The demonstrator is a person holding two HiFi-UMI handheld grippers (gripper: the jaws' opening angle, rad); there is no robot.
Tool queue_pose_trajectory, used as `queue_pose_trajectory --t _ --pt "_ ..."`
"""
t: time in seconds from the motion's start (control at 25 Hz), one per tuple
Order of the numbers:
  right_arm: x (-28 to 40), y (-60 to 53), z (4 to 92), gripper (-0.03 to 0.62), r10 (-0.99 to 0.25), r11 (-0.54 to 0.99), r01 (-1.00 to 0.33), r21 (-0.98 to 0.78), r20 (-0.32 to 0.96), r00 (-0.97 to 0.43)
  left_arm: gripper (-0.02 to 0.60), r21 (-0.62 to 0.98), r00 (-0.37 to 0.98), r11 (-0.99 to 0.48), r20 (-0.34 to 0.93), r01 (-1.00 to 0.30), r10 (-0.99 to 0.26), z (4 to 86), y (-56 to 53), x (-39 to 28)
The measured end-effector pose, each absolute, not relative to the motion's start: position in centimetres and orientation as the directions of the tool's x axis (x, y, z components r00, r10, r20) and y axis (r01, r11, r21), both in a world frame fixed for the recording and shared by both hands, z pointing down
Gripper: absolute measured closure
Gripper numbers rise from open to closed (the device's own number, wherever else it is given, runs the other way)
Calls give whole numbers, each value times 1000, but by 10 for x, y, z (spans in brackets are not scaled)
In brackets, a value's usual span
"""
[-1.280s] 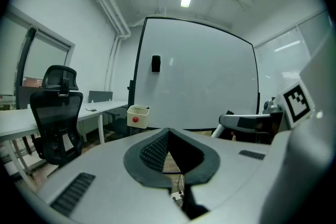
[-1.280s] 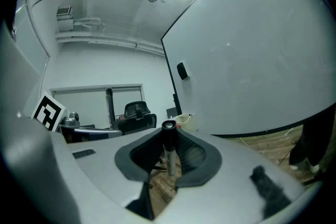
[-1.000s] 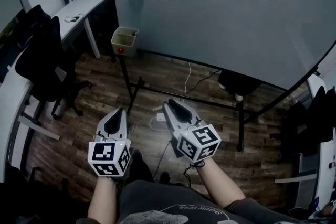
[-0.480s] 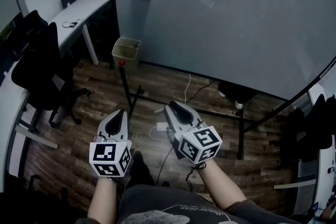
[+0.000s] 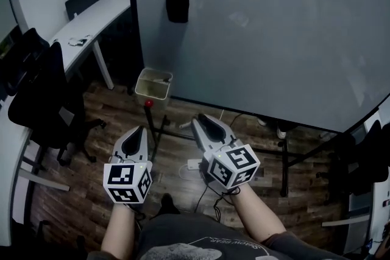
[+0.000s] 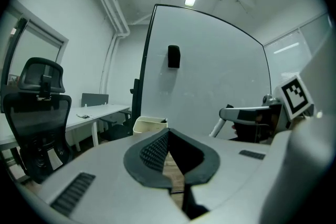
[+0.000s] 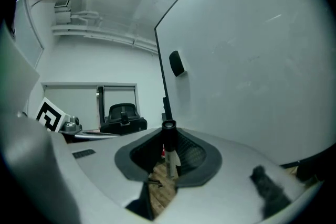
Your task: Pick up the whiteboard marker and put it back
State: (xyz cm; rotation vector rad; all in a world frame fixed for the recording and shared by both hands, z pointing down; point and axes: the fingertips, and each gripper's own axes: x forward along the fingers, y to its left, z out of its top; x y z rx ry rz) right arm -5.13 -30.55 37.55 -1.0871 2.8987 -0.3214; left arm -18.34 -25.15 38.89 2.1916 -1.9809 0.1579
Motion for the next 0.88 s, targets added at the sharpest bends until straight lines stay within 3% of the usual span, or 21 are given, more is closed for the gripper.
queue_pose_trajectory --t 0.52,0.88 --pt "-136 -389 342 513 -647 752 -636 -171 -7 -763 568 69 140 -128 202 -989 -969 387 -323 -245" --pt "-175 -420 376 511 -671 722 -668 -180 51 -740 568 85 153 -137 221 -987 -963 401 -347 -287"
